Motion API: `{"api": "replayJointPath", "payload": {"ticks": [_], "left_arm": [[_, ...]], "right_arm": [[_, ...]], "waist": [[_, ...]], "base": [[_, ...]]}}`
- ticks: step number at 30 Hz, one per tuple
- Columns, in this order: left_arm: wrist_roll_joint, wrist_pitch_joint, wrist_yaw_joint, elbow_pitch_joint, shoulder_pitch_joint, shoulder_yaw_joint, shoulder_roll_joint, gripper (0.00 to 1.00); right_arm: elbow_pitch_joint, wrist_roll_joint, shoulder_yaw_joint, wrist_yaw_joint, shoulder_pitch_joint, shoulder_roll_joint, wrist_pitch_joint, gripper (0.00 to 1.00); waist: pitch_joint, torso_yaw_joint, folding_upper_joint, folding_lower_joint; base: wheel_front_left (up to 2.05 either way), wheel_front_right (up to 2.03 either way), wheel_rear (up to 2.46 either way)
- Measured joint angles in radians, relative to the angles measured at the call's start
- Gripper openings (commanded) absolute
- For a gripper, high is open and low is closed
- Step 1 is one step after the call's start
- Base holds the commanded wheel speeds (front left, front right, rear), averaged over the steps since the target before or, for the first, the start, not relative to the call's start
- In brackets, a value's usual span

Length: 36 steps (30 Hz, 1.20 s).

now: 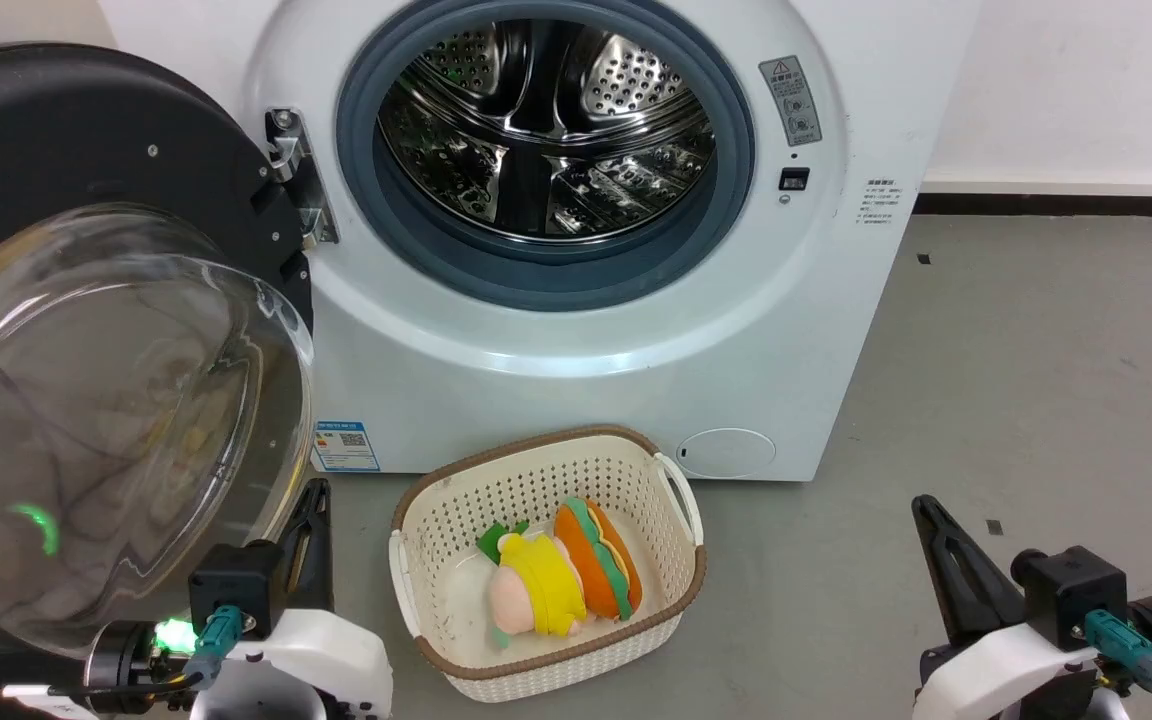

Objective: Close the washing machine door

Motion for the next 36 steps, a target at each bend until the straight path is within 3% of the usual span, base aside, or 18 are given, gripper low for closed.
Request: {"api": "replayJointPath", "payload": {"ticks": [9,10,25,27,36], "left_arm": [[0.000,0.000,0.000,0.000,0.000,0.001,0.000,0.00],[0.000,0.000,0.001,0.000,0.000,0.000,0.000,1.00],[0.000,-0.019,0.034,0.001,-0.001,-0.018,0.000,1.00],[0.000,-0.021,0.040,0.001,-0.001,-0.021,0.000,0.00],[0.001,-0.042,0.067,-0.015,-0.019,-0.043,0.009,0.00]], "right_arm": [[0.000,0.000,0.000,0.000,0.000,0.000,0.000,0.00],[0.000,0.000,0.000,0.000,0.000,0.000,0.000,1.00],[0.000,0.019,-0.016,0.000,0.000,0.000,-0.019,1.00],[0.000,0.022,-0.020,0.000,0.000,0.000,-0.021,1.00],[-0.004,0.035,-0.035,0.000,0.000,0.000,-0.041,1.00]], "waist": [[0.000,0.000,0.0000,0.0000],[0.000,0.000,0.0000,0.0000],[0.005,0.001,0.0000,0.0000],[0.006,0.003,0.0000,0.0000],[0.011,0.019,0.0000,0.0000]], "base": [[0.00,0.00,0.00],[0.00,0.00,0.00],[0.00,0.00,0.00],[0.00,0.00,0.00],[0.00,0.00,0.00]]}}
